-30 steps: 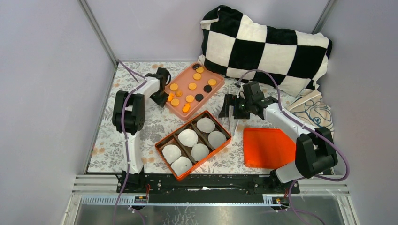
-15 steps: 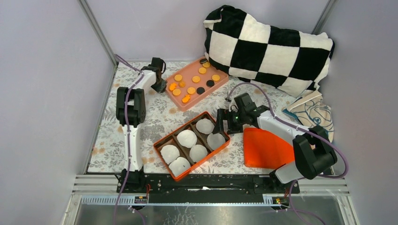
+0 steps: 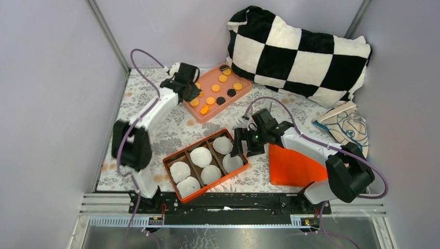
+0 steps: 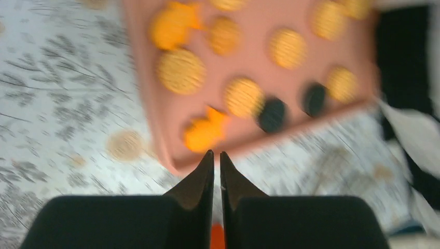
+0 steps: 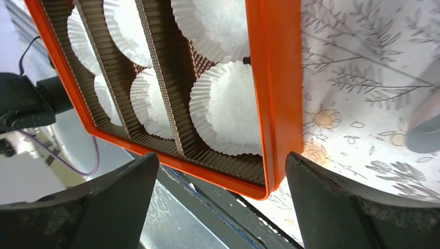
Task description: Pack the cookies
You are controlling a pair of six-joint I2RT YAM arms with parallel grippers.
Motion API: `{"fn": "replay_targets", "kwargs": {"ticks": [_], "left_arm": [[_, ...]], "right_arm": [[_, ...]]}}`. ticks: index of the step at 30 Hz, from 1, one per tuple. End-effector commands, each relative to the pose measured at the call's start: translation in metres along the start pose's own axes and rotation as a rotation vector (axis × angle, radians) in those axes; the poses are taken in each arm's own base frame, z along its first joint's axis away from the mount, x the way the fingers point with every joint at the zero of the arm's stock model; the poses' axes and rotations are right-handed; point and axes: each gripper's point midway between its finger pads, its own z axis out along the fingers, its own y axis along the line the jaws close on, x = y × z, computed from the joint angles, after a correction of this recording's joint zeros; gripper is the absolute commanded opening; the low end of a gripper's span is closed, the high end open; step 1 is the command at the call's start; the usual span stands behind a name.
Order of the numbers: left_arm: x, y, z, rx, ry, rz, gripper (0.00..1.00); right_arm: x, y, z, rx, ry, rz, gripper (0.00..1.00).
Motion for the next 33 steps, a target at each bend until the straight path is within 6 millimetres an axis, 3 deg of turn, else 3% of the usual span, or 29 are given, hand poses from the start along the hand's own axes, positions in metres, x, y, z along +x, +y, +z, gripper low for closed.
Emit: {"fn": "replay_targets", "kwargs": {"ticks": [1,4,7,12,16,21,26,33], "left_arm": [[0.03,-0.033,-0.09,0.124,-0.116,0.143,0.13],[0.067,-0.013,-0.112,0.107,-0.06,0.182,0.14],[0.095,0.03,-0.116,0.007,0.014,0.18,0.14],[0.139,0.1,-0.119,-0.146,0.112,0.17,0.14],[0.159,0.135,-0.123,-0.278,0.153,0.212,0.14],[0.187,0.149,-0.112,-0.333,0.225,0.234,0.15],[0.201,0.154,-0.099,-0.36,0.254,0.253,0.15],[0.194,0.16,-0.083,-0.436,0.206,0.306,0.17]], "right_arm": [[-0.04,0.004,-0.019,0.122,-0.12,-0.107,1.0],[-0.066,0.001,-0.028,0.21,-0.18,-0.151,1.0],[-0.082,0.005,-0.038,0.246,-0.227,-0.177,1.0],[-0.091,0.007,-0.057,0.288,-0.29,-0.187,1.0],[-0.092,0.014,-0.072,0.28,-0.339,-0.18,1.0],[-0.092,0.02,-0.086,0.272,-0.379,-0.186,1.0],[-0.09,0.016,-0.09,0.296,-0.378,-0.198,1.0],[-0.084,0.015,-0.082,0.269,-0.361,-0.186,1.0]]}}
